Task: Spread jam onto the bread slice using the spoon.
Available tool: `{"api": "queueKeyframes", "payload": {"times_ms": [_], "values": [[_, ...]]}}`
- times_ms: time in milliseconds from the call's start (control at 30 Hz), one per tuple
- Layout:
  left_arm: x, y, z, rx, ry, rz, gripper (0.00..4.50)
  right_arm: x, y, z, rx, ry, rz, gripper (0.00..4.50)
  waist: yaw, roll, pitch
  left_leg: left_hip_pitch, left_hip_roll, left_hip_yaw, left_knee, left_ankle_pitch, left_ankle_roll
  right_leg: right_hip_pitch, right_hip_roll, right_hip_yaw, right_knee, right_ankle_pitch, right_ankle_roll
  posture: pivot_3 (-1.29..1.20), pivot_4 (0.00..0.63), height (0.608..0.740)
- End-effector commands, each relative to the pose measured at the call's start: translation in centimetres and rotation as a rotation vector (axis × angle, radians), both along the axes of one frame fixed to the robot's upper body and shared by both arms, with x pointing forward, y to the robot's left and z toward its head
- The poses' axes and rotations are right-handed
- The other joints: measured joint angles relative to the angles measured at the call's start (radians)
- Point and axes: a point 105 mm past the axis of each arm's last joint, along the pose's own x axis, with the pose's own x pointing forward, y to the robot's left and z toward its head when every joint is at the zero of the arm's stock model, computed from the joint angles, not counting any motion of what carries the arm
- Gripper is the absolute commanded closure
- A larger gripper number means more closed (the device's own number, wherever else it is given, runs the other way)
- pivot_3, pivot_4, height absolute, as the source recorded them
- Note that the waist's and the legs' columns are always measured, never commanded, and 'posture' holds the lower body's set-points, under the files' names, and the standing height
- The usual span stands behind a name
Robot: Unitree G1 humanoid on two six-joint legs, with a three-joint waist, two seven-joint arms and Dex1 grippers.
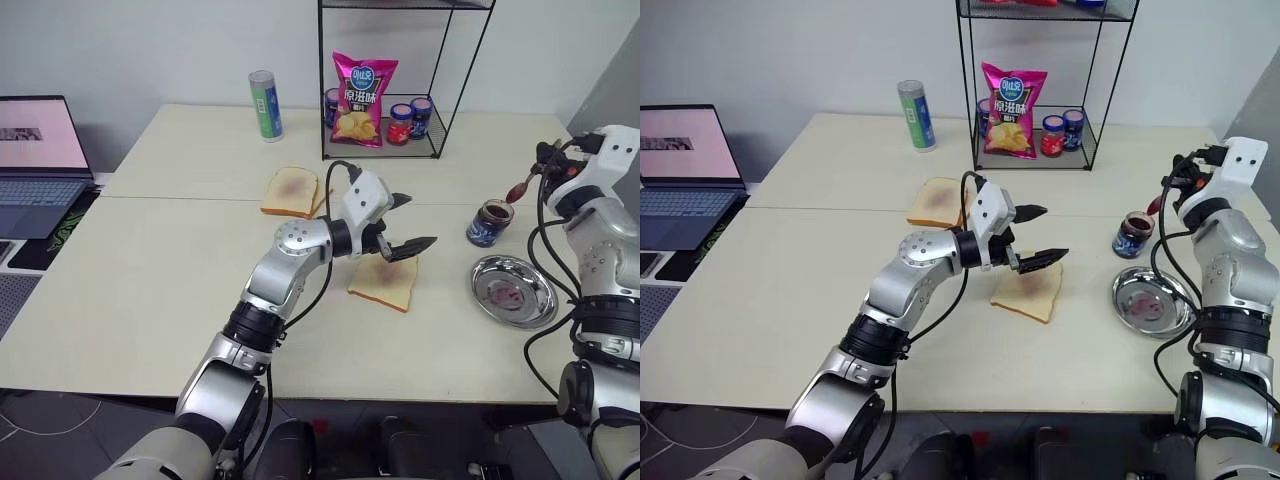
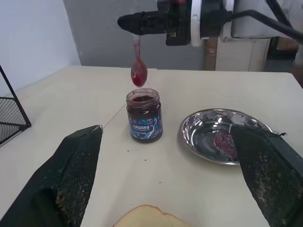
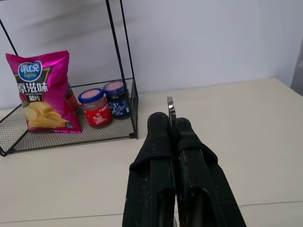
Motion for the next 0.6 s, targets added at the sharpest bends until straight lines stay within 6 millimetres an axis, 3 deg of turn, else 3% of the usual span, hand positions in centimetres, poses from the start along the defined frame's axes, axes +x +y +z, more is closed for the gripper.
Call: {"api": "queueKeyframes", "payload": {"times_ms": [33, 267, 600], "values": [[-0.9, -0.2, 1.2, -0.019, -0.046, -0.027, 0.0, -0.3, 0.7, 0.7, -0.004, -0.048, 0.024, 4.48, 0.0, 0.0, 0.0, 0.0, 0.0, 0.0, 0.0, 0.0, 0.0, 0.0, 0.0, 0.0, 0.0, 0.0, 0.0, 0.0, 0.15, 0.74], [-1.7, -0.3, 1.0, -0.006, -0.04, -0.047, 0.0, -0.3, 1.7, -0.3, -0.007, -0.036, 0.036, 4.48, 0.0, 0.0, 0.0, 0.0, 0.0, 0.0, 0.001, 0.0, 0.0, 0.0, 0.0, 0.0, 0.002, 0.0, 0.0, 0.0, 0.15, 0.74], [-1.9, -0.2, 1.1, 0.006, -0.041, -0.052, 0.0, -0.4, 1.0, 0.1, -0.024, -0.061, -0.002, 4.48, 0.0, 0.0, 0.0, 0.0, 0.0, 0.0, 0.001, 0.0, 0.0, 0.0, 0.0, 0.0, 0.002, 0.0, 0.0, 0.0, 0.15, 0.74]]}}
